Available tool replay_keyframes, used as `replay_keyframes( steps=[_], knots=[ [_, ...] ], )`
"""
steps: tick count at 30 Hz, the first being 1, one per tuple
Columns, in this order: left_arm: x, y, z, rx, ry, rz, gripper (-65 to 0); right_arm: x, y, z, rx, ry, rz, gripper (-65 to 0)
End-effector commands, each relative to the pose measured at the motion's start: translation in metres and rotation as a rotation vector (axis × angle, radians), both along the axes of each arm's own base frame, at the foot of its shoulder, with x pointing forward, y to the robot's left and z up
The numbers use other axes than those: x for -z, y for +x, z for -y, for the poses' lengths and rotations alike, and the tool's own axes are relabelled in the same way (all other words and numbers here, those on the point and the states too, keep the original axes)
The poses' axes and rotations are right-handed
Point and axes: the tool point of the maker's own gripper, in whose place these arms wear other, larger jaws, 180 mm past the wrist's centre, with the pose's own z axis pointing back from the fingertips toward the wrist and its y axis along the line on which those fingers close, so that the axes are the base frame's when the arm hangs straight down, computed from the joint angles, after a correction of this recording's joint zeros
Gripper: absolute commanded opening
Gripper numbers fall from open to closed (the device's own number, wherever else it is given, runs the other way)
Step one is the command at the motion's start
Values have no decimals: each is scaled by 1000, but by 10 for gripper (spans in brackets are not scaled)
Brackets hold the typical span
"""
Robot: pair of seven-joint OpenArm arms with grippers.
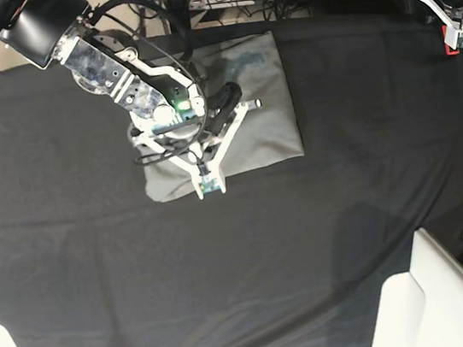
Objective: Fold the T-shirt properly
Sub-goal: 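Fold the grasped end over the shirt toward the collar with the right gripper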
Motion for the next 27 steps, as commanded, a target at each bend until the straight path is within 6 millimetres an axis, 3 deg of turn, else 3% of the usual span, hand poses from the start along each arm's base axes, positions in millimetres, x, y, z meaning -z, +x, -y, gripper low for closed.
replay_keyframes(
  steps=[1,6,11,16,27],
  knots=[
    [-6,3,-6,9,14,16,-650,-12,12,-5,14,19,44,-648],
    [1,-3,-8,-12,1,-5,-650,-11,4,-14,13,37,21,-648],
    [2,-5,-8,-14,-1,-8,-650,-13,-11,-38,-52,56,15,-648],
    [2,-5,-9,-14,0,-10,-650,-3,-13,-34,-41,27,-6,-648],
    [3,-6,-9,-15,-1,-11,-650,-8,-7,-38,-32,44,33,-648]
  ],
)
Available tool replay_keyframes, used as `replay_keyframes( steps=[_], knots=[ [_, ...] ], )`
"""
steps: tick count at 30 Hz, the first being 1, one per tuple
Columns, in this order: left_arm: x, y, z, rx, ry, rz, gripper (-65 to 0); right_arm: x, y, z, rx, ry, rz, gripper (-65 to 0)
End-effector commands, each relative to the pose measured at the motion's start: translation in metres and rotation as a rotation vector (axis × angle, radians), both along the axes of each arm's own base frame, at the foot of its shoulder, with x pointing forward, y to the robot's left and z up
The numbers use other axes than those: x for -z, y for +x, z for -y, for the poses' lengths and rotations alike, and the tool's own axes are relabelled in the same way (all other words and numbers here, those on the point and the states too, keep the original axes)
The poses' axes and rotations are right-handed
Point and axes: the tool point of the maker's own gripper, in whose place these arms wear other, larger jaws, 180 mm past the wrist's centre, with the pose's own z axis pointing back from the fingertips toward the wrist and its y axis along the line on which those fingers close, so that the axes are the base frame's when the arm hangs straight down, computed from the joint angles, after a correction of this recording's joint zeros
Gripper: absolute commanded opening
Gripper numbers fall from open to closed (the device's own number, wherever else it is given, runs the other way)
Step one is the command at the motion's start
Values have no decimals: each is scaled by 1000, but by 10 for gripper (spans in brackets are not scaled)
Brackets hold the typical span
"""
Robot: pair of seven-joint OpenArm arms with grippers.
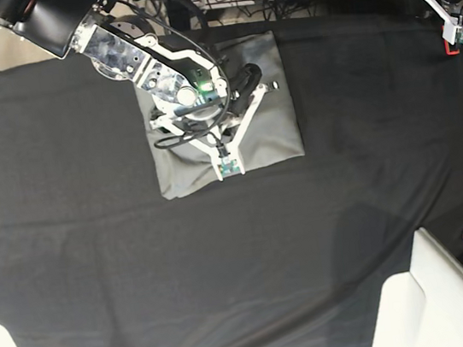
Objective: Fold the T-shirt properly
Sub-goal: 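Fold the grasped end over the shirt toward the collar with the right gripper, then press the right gripper onto the folded stack and release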
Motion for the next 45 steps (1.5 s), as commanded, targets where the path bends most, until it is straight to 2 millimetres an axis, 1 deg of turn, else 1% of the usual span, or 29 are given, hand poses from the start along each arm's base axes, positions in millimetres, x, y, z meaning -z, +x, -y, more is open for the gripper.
replay_keyframes(
  steps=[1,20,24,33,36,41,45],
  knots=[
    [-7,3,-6,9,15,16,-650,-14,12,-10,3,31,46,-648],
    [-6,3,-5,8,14,16,-650,-18,17,-13,5,47,77,-648],
    [-6,3,-5,8,14,16,-650,-21,15,-22,1,65,71,-648],
    [-6,2,-5,8,13,15,-650,-21,14,-23,0,67,73,-650],
    [-6,3,-5,8,13,17,-650,-24,13,-30,-2,82,71,-650],
    [-6,4,-5,8,13,18,-650,-25,13,-32,-10,87,71,-650],
    [-6,4,-5,8,13,18,-650,-26,11,-37,-53,97,77,-650]
  ],
)
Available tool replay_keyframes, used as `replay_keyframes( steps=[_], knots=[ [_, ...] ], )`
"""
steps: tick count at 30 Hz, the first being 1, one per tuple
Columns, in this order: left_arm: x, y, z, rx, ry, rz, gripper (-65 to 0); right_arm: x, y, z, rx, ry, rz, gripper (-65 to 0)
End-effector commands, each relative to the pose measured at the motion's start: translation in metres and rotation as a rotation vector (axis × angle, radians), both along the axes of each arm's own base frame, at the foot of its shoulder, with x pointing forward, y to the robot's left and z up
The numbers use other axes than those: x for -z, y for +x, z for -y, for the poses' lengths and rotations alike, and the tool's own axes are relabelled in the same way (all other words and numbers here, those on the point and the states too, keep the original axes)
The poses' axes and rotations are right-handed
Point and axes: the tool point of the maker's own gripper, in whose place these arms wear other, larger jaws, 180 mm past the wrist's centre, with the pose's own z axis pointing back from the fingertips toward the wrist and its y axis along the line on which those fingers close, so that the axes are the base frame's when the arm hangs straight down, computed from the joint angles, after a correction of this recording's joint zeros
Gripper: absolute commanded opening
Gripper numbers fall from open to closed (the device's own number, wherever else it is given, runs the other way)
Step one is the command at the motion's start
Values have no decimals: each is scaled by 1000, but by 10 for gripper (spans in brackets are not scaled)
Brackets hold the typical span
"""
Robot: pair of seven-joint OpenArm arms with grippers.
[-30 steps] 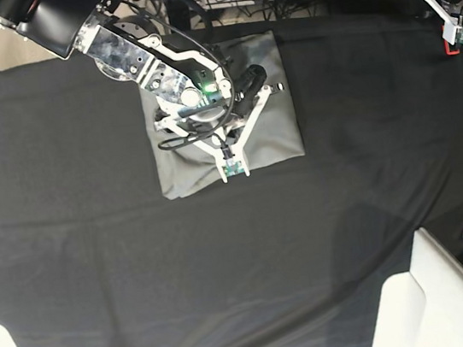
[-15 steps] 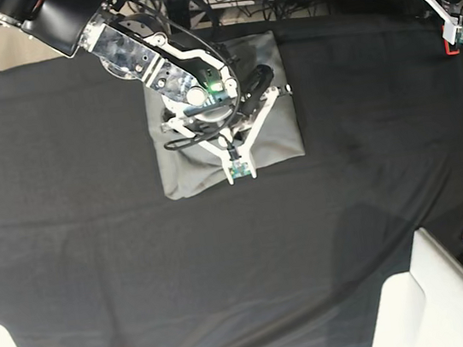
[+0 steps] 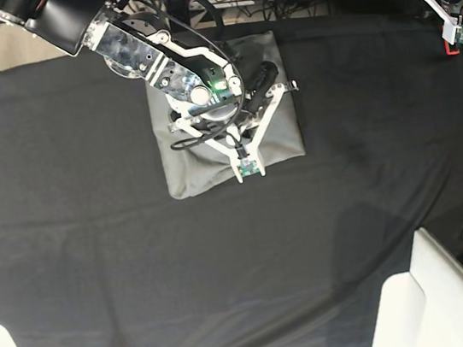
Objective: Fold the T-shirt properly
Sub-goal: 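Press the right gripper onto the folded stack and release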
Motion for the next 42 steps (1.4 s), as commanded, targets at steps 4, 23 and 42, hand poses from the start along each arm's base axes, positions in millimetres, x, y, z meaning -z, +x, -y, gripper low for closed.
replay_keyframes(
  steps=[4,23,42],
  knots=[
    [-7,4,-6,9,15,19,-650,-13,8,-10,-10,32,41,-650],
    [5,-2,-10,-28,-9,-7,-650,-1,-4,-22,-70,32,3,-357],
    [3,4,-14,-25,-1,0,-650,-21,-34,-85,-537,164,82,-357]
  ],
)
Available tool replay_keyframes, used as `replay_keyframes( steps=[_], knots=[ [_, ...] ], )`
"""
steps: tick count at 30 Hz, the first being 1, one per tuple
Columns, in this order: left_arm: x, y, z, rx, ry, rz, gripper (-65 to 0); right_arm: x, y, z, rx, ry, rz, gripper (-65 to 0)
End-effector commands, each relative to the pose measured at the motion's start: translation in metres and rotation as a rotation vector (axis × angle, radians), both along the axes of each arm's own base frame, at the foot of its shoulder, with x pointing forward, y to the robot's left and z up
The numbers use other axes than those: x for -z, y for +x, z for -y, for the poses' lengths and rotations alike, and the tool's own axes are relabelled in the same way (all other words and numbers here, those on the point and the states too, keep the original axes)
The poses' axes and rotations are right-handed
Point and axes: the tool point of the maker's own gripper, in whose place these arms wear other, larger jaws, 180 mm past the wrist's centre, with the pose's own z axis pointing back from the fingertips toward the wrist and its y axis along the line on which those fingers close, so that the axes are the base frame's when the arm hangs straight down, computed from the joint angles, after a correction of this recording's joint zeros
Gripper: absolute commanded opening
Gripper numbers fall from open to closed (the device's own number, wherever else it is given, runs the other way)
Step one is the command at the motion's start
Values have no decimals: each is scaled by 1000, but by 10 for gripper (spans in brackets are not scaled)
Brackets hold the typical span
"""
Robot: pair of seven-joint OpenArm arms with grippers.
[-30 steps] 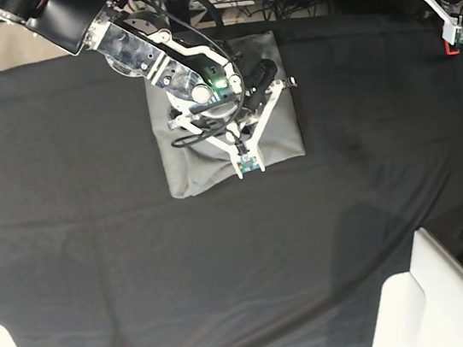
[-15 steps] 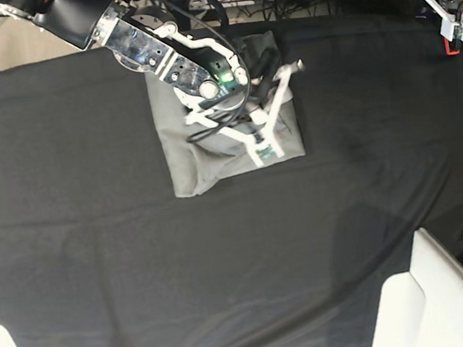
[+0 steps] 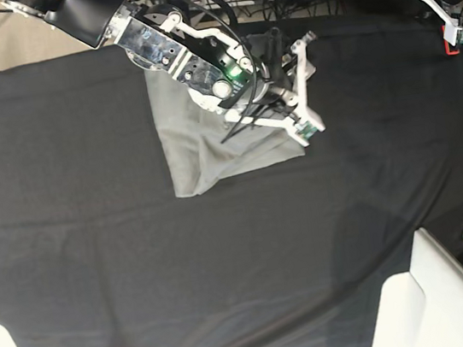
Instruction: Fold the T-shirt properly
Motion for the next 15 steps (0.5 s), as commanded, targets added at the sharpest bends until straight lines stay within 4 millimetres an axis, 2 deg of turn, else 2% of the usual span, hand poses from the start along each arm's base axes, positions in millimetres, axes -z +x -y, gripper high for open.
replay_keyframes(
  steps=[1,4,6,9,11,12,14,15],
  knots=[
    [-7,4,-7,9,18,16,-650,-21,9,-16,-18,76,52,-357],
    [-7,4,-7,9,18,16,-650,-38,7,-28,-105,159,120,-357],
    [-7,4,-7,9,18,16,-650,-52,-2,-34,-215,214,169,-357],
    [-7,4,-7,8,19,16,-650,-82,-7,-31,-332,274,267,-359],
    [-8,4,-8,9,20,16,-650,-98,17,-6,-227,264,315,-360],
    [-8,5,-9,10,23,16,-650,-97,29,9,-143,247,303,-369],
    [-10,6,-12,15,30,16,-650,-93,50,45,46,207,258,-446],
    [-10,6,-12,15,30,16,-650,-86,56,65,127,180,224,-521]
  ],
)
